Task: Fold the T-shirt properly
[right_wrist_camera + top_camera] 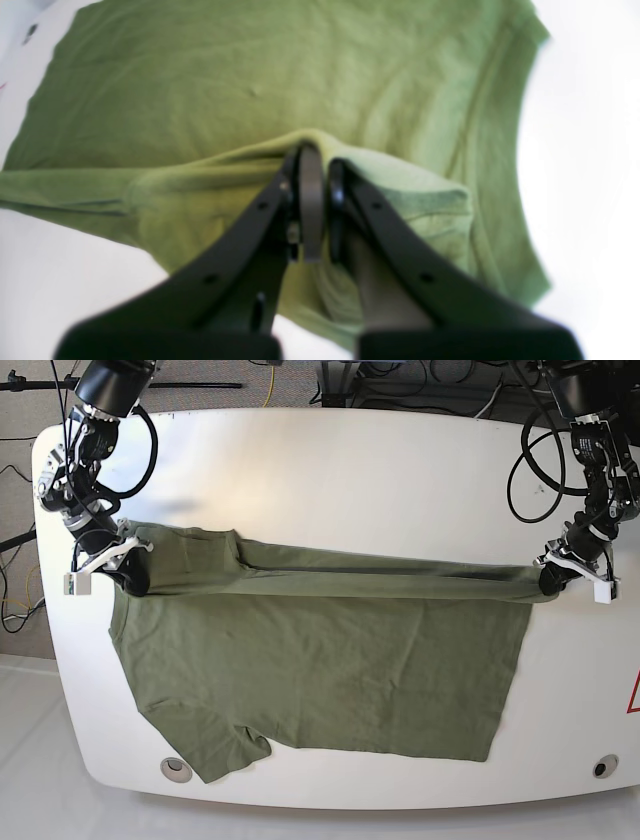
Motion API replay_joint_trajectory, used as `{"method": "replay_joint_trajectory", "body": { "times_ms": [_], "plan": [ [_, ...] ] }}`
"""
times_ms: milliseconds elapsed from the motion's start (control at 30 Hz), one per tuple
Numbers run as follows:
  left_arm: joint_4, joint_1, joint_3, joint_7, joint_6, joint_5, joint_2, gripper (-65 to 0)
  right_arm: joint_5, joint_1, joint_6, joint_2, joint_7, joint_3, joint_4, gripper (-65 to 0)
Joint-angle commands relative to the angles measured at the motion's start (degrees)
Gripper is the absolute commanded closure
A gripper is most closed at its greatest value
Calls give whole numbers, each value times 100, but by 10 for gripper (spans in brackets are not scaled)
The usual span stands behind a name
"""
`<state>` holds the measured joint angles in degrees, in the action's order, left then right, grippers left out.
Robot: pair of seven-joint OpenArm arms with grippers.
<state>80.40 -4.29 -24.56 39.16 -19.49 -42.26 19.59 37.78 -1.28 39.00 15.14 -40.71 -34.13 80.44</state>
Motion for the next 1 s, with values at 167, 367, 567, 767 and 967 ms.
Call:
{"method": "replay_joint_trajectory", "body": {
  "times_ms": [167,367,567,767,967],
  "plan": [
    [-59,215,-1,-223,-8,100,111,0,84,334,-25,157,79,-52,-61,0],
    [-182,391,65,-294,-20,296,105,0,-94,558,-3,107,-73,-48,-181,0],
    [-609,624,109,-382,-13,354,98,0,-443,705,14,68,-74,-61,-333,0],
    [-853,798,211,-435,-15,383,112,0,-583,787,22,50,-47,-42,-468,0],
    [-1072,1071,493,-486,4,419,155,0,-594,863,40,86,60,67,-649,0]
  ]
}}
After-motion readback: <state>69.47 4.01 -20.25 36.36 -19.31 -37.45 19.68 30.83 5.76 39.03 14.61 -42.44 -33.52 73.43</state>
